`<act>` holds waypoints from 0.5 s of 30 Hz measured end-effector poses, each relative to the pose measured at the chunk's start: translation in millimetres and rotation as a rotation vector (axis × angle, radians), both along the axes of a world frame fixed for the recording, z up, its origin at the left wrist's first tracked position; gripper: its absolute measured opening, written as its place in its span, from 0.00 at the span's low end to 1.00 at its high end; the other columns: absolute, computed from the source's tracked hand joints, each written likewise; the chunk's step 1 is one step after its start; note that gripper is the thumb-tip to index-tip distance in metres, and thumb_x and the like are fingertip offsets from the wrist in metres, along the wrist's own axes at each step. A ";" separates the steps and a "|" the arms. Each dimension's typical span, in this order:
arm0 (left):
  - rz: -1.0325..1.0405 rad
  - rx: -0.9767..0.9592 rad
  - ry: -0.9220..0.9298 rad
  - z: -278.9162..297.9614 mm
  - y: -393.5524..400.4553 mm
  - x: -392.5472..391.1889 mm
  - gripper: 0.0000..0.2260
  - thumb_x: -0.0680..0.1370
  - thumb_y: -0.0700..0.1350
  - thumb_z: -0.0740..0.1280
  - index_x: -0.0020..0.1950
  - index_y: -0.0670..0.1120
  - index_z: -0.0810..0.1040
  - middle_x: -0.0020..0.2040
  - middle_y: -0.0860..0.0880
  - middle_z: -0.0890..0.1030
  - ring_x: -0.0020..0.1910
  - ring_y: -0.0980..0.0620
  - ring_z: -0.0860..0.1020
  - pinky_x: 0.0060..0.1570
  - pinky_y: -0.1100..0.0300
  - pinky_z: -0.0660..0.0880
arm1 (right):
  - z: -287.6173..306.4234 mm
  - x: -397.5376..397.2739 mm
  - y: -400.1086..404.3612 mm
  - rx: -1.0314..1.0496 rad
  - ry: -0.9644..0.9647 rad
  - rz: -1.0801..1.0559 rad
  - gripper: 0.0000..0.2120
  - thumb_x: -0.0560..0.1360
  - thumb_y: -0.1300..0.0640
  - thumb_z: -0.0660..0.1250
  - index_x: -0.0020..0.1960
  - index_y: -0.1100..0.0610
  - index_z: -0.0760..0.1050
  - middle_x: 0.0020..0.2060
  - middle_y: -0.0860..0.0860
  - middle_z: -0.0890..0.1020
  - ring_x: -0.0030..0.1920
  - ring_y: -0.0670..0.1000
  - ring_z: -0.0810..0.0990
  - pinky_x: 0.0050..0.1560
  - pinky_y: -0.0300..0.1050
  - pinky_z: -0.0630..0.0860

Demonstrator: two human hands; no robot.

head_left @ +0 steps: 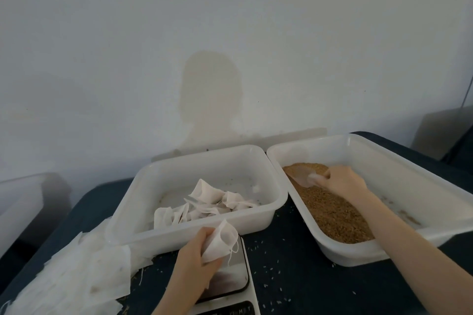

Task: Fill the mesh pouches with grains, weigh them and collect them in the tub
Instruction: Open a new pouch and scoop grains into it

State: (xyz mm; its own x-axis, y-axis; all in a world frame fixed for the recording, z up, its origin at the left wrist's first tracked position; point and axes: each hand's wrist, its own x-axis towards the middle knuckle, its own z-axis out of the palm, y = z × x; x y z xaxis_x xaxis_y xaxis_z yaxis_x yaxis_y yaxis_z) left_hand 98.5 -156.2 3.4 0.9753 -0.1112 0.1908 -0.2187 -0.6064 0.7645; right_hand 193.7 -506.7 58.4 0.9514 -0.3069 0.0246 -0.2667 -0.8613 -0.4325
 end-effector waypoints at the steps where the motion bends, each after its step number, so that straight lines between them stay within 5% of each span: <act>1: 0.000 -0.002 -0.007 -0.4 0.7 0.4 0.12 0.72 0.43 0.73 0.50 0.56 0.74 0.40 0.53 0.82 0.39 0.60 0.79 0.34 0.70 0.73 | 2.1 -1.7 -1.2 0.004 -0.013 -0.004 0.26 0.76 0.38 0.62 0.29 0.55 0.63 0.24 0.49 0.66 0.25 0.50 0.67 0.29 0.41 0.64; 10: 0.041 -0.014 0.014 -3.4 13.3 1.5 0.13 0.73 0.45 0.71 0.54 0.55 0.74 0.43 0.53 0.80 0.40 0.58 0.79 0.34 0.71 0.73 | 9.4 -24.1 -5.9 0.141 -0.187 0.115 0.30 0.69 0.28 0.62 0.27 0.52 0.60 0.21 0.47 0.62 0.24 0.50 0.63 0.34 0.43 0.62; 13: 0.056 -0.009 0.027 -0.6 18.3 0.3 0.14 0.73 0.47 0.71 0.54 0.60 0.71 0.46 0.57 0.79 0.45 0.62 0.78 0.37 0.73 0.72 | 12.8 -33.4 -0.7 0.198 -0.208 0.209 0.34 0.61 0.20 0.59 0.29 0.52 0.72 0.22 0.47 0.70 0.23 0.47 0.67 0.34 0.41 0.67; 15: 0.054 -0.015 0.026 2.1 21.6 -1.3 0.14 0.74 0.47 0.71 0.53 0.61 0.71 0.47 0.57 0.79 0.45 0.64 0.77 0.38 0.74 0.72 | 19.0 -40.8 5.5 0.238 -0.205 0.310 0.30 0.56 0.16 0.56 0.40 0.37 0.80 0.22 0.47 0.76 0.20 0.44 0.68 0.26 0.37 0.67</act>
